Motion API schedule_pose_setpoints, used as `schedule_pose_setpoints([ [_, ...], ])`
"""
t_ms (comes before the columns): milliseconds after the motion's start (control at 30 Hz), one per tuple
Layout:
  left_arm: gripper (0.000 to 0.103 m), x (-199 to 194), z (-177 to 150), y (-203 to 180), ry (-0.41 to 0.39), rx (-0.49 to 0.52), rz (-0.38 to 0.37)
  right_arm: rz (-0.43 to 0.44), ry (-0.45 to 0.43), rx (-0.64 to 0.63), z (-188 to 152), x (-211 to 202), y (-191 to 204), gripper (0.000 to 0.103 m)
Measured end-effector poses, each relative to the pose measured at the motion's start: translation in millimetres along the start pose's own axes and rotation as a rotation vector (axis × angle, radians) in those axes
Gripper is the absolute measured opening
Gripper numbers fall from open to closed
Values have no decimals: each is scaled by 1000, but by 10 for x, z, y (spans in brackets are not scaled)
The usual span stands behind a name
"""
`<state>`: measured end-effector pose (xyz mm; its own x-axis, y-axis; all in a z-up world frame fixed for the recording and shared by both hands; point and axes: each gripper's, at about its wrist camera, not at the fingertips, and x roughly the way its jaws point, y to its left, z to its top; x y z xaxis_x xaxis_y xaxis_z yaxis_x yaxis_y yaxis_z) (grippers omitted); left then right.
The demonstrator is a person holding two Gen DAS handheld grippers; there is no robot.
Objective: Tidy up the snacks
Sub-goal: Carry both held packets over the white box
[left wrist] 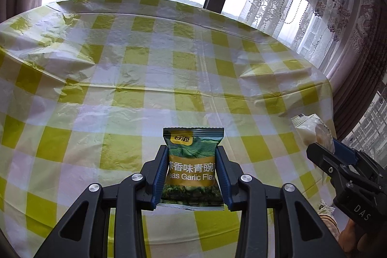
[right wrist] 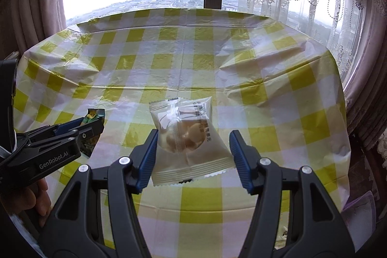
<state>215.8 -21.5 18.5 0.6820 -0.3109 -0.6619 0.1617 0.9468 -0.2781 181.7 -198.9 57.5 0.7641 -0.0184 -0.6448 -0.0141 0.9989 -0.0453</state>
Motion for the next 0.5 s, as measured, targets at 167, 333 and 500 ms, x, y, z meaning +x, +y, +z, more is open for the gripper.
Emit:
schedule_pose_setpoints([
  [167,39,-89,-105,-228,7,23,-37,-26,11,21,-95,-164,-185,62],
  [333,39,-177,-246,-470,24,35,-86,-49,9,28,-183,-361,-347,62],
  [500,39,-289,-326,-714,29,51,-134,-73,4,44,-267,-567,-530,62],
])
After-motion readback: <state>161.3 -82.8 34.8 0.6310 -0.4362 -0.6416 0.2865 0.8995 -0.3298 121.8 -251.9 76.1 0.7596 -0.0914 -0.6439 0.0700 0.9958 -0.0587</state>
